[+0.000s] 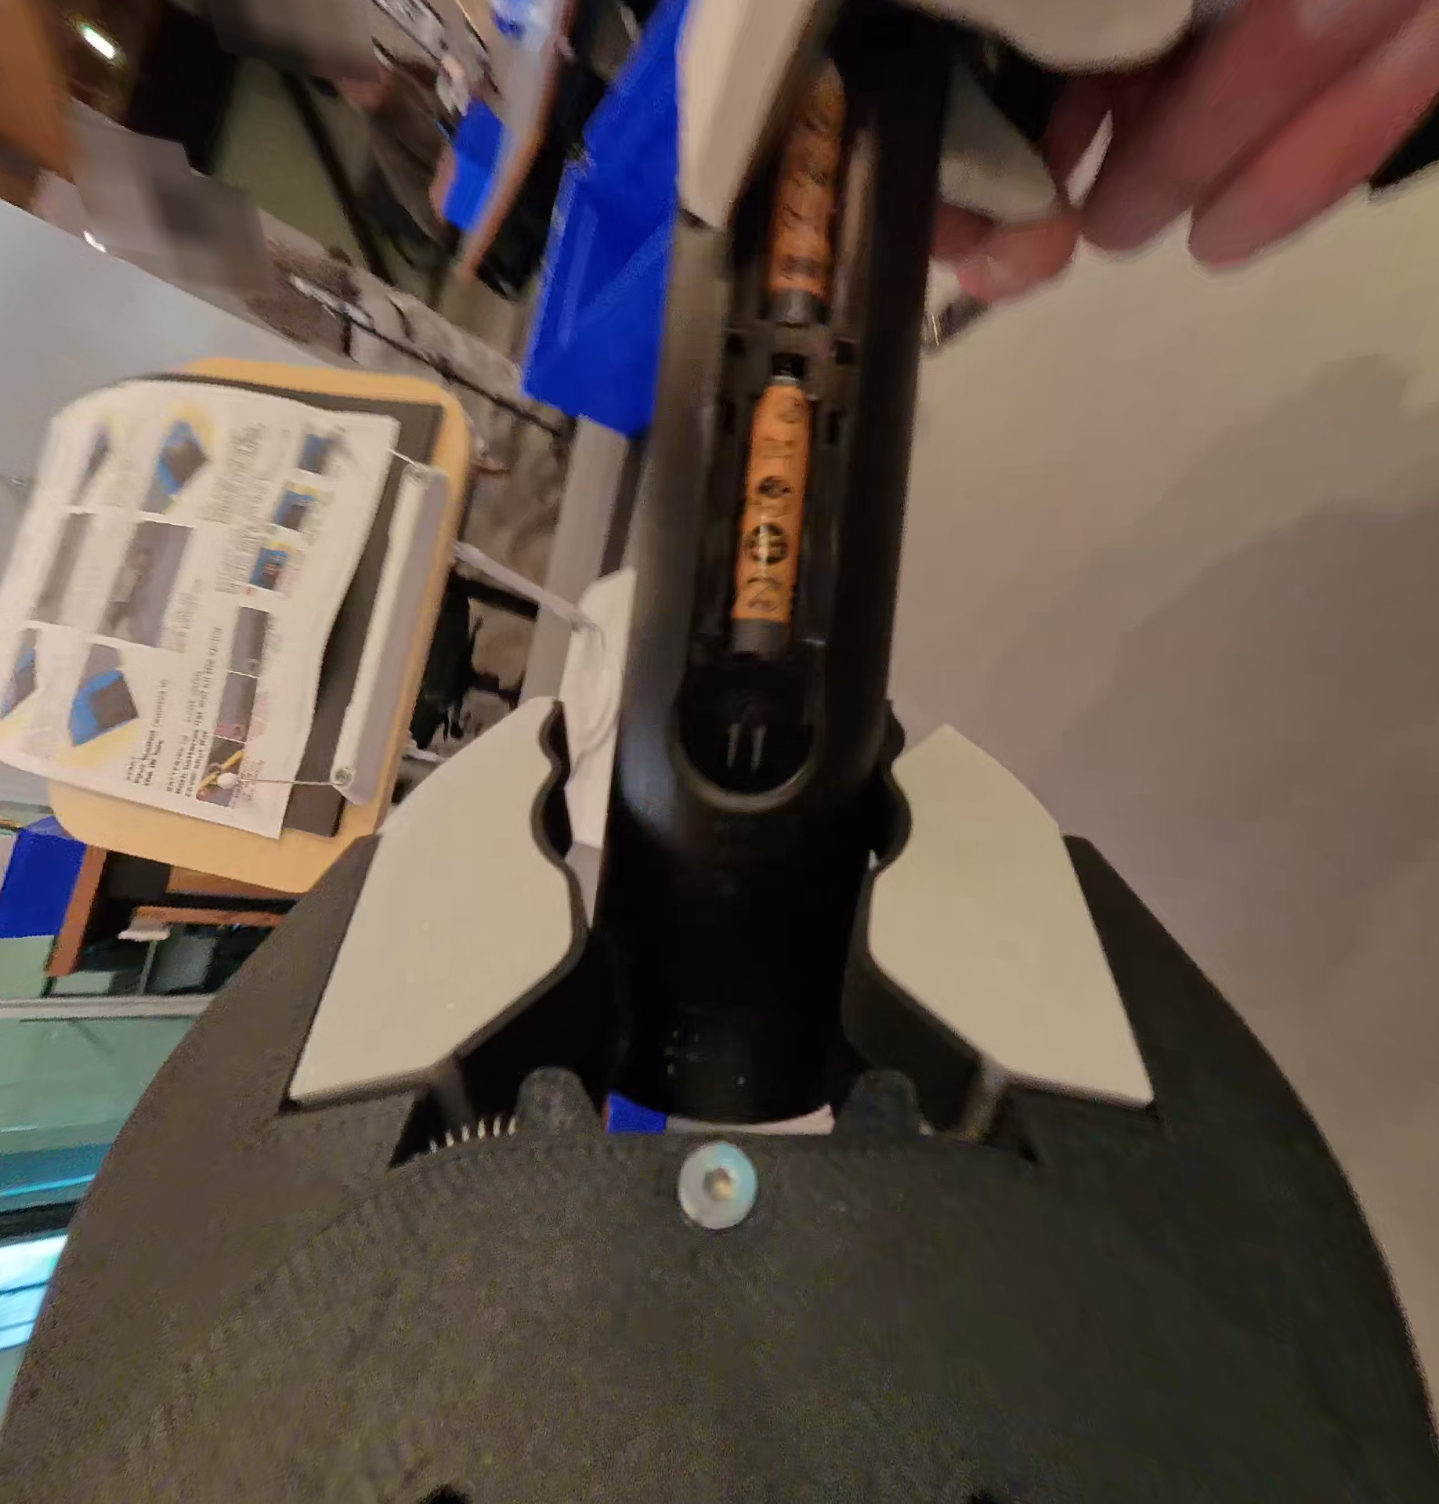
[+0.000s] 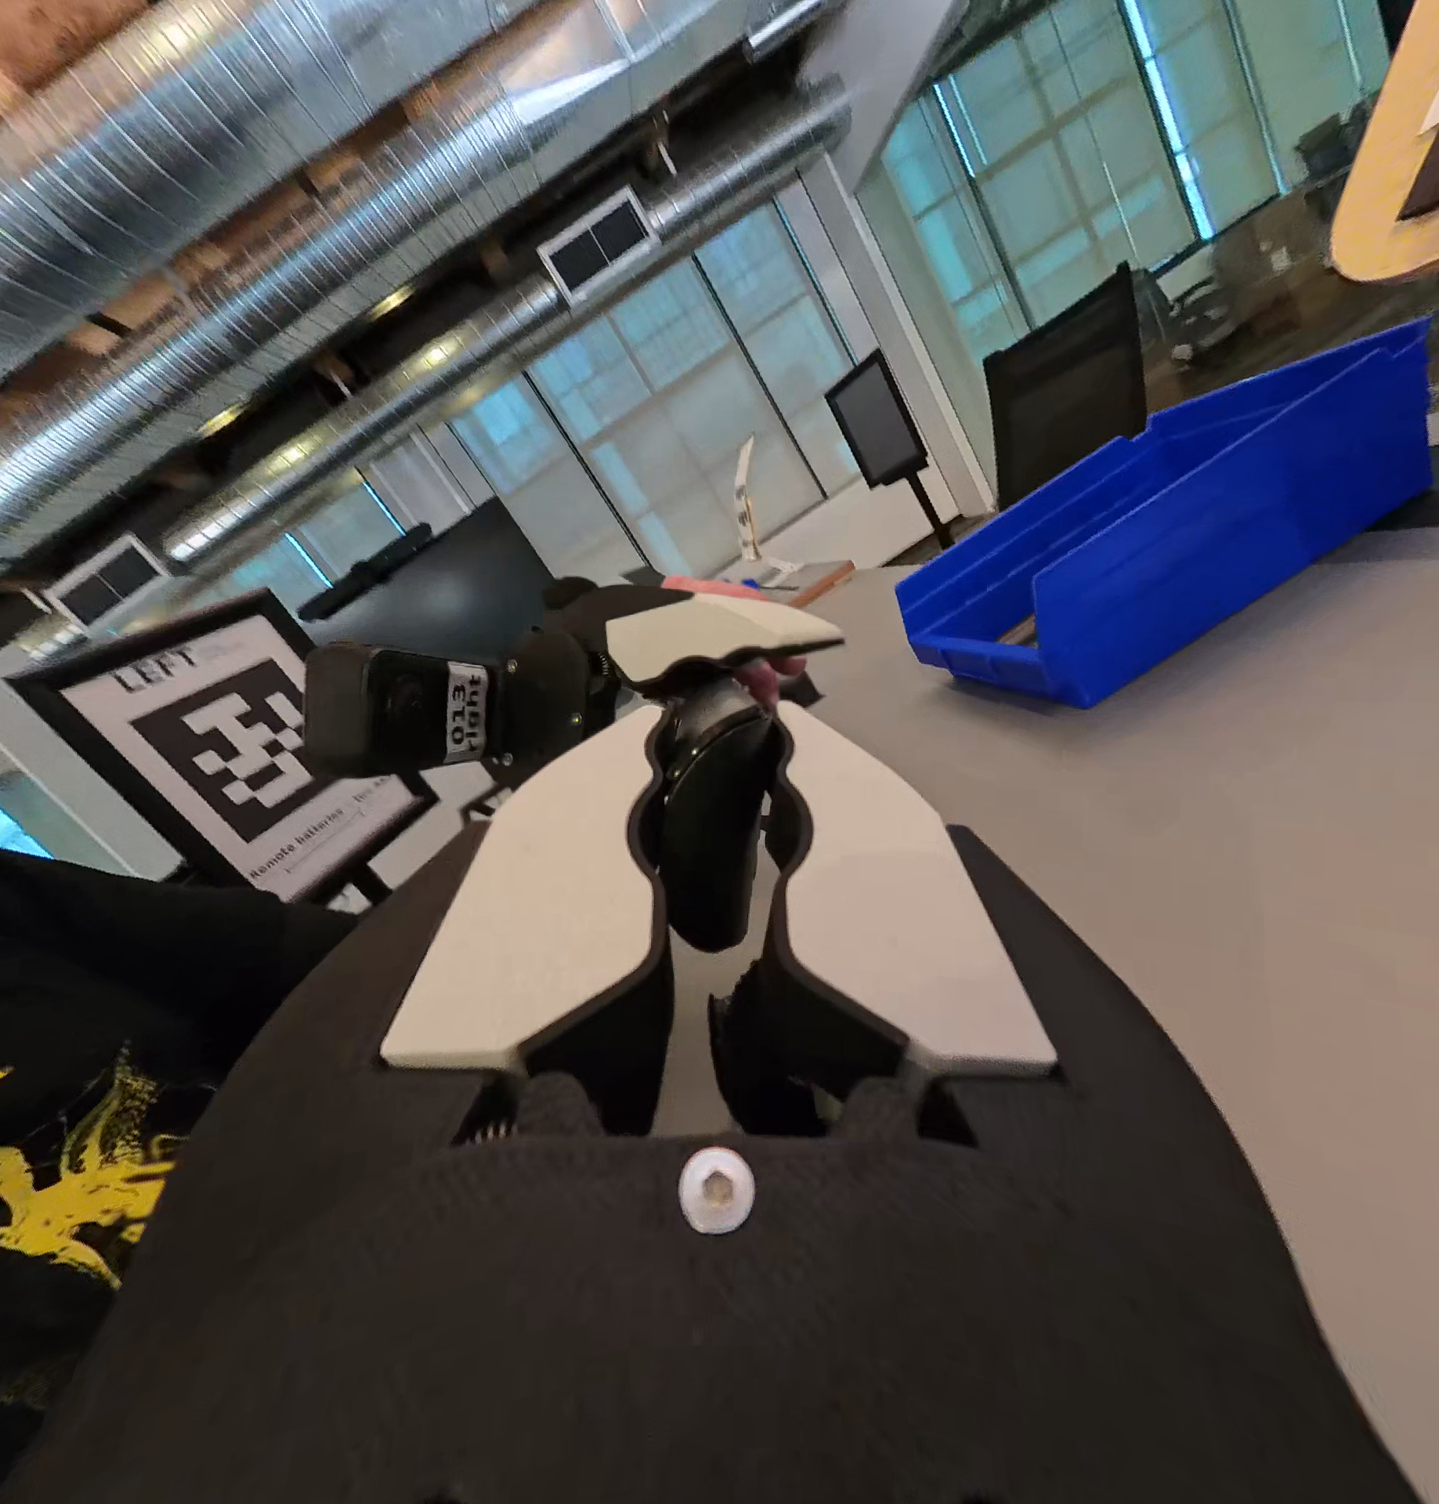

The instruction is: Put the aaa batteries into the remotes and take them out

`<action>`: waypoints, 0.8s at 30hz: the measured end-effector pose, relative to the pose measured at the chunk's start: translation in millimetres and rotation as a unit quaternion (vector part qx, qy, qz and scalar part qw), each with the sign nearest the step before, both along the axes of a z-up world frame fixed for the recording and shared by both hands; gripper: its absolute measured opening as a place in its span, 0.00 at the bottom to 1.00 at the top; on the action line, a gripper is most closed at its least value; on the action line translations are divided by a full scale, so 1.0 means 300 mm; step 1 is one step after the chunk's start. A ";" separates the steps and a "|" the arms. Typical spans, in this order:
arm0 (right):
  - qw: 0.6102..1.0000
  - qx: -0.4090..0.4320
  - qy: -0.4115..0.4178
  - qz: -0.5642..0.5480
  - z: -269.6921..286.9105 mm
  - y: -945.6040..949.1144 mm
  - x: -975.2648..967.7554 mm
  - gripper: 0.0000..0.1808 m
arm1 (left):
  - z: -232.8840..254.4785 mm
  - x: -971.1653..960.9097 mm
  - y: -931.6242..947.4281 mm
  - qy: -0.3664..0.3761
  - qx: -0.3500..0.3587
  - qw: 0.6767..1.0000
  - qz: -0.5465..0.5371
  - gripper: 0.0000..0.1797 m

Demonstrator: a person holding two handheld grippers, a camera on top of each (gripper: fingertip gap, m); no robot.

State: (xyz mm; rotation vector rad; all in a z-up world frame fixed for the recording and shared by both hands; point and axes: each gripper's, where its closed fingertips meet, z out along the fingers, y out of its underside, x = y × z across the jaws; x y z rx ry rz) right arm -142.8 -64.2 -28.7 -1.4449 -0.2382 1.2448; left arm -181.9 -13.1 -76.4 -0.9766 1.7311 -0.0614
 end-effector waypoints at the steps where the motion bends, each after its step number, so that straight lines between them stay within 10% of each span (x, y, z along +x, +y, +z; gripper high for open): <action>1: 1.000 -0.002 0.020 0.011 0.006 -0.004 0.002 0.11 | 0.030 -0.007 -0.008 -0.035 -0.012 0.999 -0.007 0.44; 11: 0.986 0.027 0.129 0.101 0.080 -0.075 -0.058 0.11 | 0.284 -0.127 -0.197 -0.315 -0.189 0.919 -0.143 0.44; 24: 0.961 0.128 0.218 0.109 0.175 -0.150 -0.086 0.11 | 0.372 -0.144 -0.331 -0.359 -0.245 0.866 -0.247 0.46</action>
